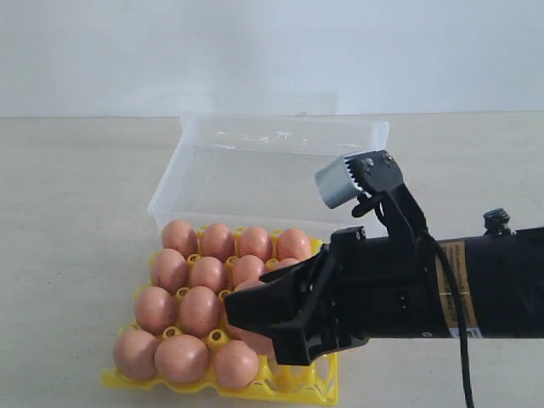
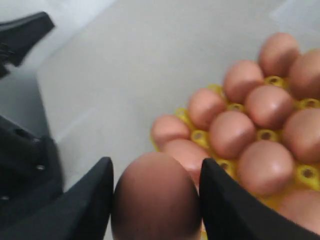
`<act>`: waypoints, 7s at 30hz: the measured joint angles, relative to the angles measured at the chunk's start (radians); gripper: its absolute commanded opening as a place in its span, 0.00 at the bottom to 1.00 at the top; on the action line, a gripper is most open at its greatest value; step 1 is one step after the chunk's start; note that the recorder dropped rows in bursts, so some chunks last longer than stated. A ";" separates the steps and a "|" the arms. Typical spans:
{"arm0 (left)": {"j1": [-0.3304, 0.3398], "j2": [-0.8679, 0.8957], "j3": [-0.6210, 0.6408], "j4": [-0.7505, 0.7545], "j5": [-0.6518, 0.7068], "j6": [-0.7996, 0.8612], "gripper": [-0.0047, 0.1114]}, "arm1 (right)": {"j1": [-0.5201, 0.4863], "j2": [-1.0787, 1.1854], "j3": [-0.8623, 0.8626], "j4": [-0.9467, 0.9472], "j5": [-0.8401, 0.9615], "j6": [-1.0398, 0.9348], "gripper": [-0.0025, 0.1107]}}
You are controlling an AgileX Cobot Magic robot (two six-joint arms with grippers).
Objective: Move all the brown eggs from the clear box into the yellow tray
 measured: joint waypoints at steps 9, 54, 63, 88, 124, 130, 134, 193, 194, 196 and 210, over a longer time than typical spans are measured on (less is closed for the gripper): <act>0.000 0.000 0.000 0.000 0.000 0.000 0.23 | -0.002 0.091 0.000 -0.039 0.099 -0.081 0.02; 0.000 0.000 0.000 0.000 0.000 0.000 0.23 | -0.002 0.250 0.000 0.230 0.090 -0.449 0.40; 0.000 0.000 0.000 0.000 0.000 0.000 0.23 | -0.002 0.251 0.000 0.234 0.078 -0.449 0.57; 0.000 0.000 0.000 0.000 0.000 0.000 0.23 | -0.002 -0.076 -0.105 0.236 0.181 -0.401 0.02; 0.000 0.000 0.000 0.000 0.000 0.000 0.23 | -0.008 -1.162 0.048 0.622 1.090 -0.550 0.02; 0.000 0.000 0.000 0.000 0.000 0.000 0.23 | -0.008 -1.167 0.048 0.673 1.109 -0.831 0.02; 0.000 0.000 0.000 0.000 0.000 0.000 0.23 | -0.092 -1.167 0.048 0.657 1.084 -0.959 0.02; 0.000 0.000 0.000 0.010 0.000 0.000 0.23 | -0.838 -1.355 0.505 1.116 0.973 -1.196 0.02; 0.000 0.000 0.000 0.010 0.000 0.000 0.23 | -0.838 -1.355 0.505 1.116 0.973 -1.196 0.02; 0.000 0.000 0.000 0.011 0.000 0.000 0.23 | -0.838 -1.355 0.505 1.116 0.973 -1.196 0.02; 0.035 0.000 0.000 0.012 -0.002 0.000 0.23 | -0.838 -1.355 0.505 1.116 0.973 -1.194 0.02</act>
